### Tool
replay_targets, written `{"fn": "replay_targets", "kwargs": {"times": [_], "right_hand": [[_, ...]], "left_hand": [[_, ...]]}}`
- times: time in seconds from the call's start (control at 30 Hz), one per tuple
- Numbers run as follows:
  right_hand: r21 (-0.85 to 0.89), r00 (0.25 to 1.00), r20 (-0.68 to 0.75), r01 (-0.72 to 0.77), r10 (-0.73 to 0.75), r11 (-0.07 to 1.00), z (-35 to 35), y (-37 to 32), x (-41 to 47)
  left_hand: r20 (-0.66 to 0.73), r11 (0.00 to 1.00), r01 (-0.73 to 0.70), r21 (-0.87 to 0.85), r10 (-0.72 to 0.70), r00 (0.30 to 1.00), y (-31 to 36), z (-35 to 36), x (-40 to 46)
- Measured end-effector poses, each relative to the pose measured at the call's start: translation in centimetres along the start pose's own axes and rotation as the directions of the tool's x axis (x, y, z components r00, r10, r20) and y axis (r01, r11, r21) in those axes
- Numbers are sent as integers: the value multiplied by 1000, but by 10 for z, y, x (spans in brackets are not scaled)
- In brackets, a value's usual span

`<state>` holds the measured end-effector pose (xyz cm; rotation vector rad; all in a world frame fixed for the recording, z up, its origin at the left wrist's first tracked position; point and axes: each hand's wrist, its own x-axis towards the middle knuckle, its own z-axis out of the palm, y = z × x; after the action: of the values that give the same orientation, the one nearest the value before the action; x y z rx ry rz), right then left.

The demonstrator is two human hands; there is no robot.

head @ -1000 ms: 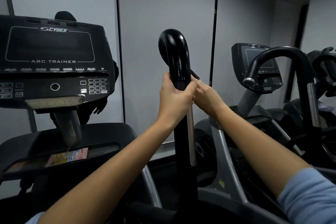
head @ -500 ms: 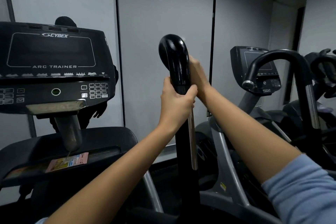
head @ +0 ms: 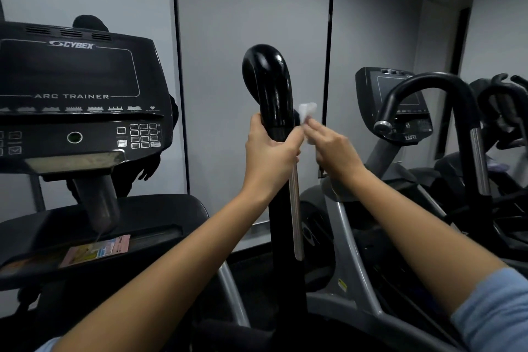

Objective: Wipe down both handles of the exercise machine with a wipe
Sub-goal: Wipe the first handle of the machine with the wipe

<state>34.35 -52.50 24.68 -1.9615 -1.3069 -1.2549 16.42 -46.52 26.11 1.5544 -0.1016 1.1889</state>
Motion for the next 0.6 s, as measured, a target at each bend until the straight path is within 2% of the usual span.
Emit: {"fn": "replay_targets", "kwargs": {"times": [0.1, 0.13, 0.2, 0.3, 0.37, 0.4, 0.43, 0.5, 0.53, 0.6], "right_hand": [[202, 949, -201, -204, 245, 958, -24, -12, 37], [267, 946, -182, -216, 269, 939, -30, -19, 59], [336, 975, -56, -183, 214, 924, -36, -44, 97], [84, 998, -43, -51, 55, 995, -34, -64, 124], [40, 997, 37, -66, 65, 997, -27, -62, 119], [85, 991, 109, -85, 75, 993, -21, -57, 110], [148, 975, 167, -174, 149, 974, -18, -50, 97], [228, 956, 211, -253, 206, 940, -12, -30, 68], [244, 958, 211, -244, 194, 939, -8, -18, 55], [184, 949, 247, -243, 195, 952, -11, -2, 33]], "left_hand": [[1, 1000, -4, -4, 4, 1000, -1, 0, 1], [1, 1000, -4, -5, 4, 1000, -3, 0, 1], [7, 1000, -4, -3, 4, 1000, -3, 0, 2], [11, 1000, 2, -16, -2, 1000, -3, -1, 3], [10, 1000, 8, -20, -8, 1000, -4, -1, 3], [6, 1000, 6, -19, -6, 1000, -4, -1, 3], [1, 1000, 3, -16, -3, 1000, -4, -1, 3], [-6, 1000, -6, -20, 6, 1000, -4, 0, 3], [-9, 1000, -11, -19, 10, 1000, -4, 0, 3], [-16, 1000, -14, -11, 14, 1000, -2, 0, 2]]}}
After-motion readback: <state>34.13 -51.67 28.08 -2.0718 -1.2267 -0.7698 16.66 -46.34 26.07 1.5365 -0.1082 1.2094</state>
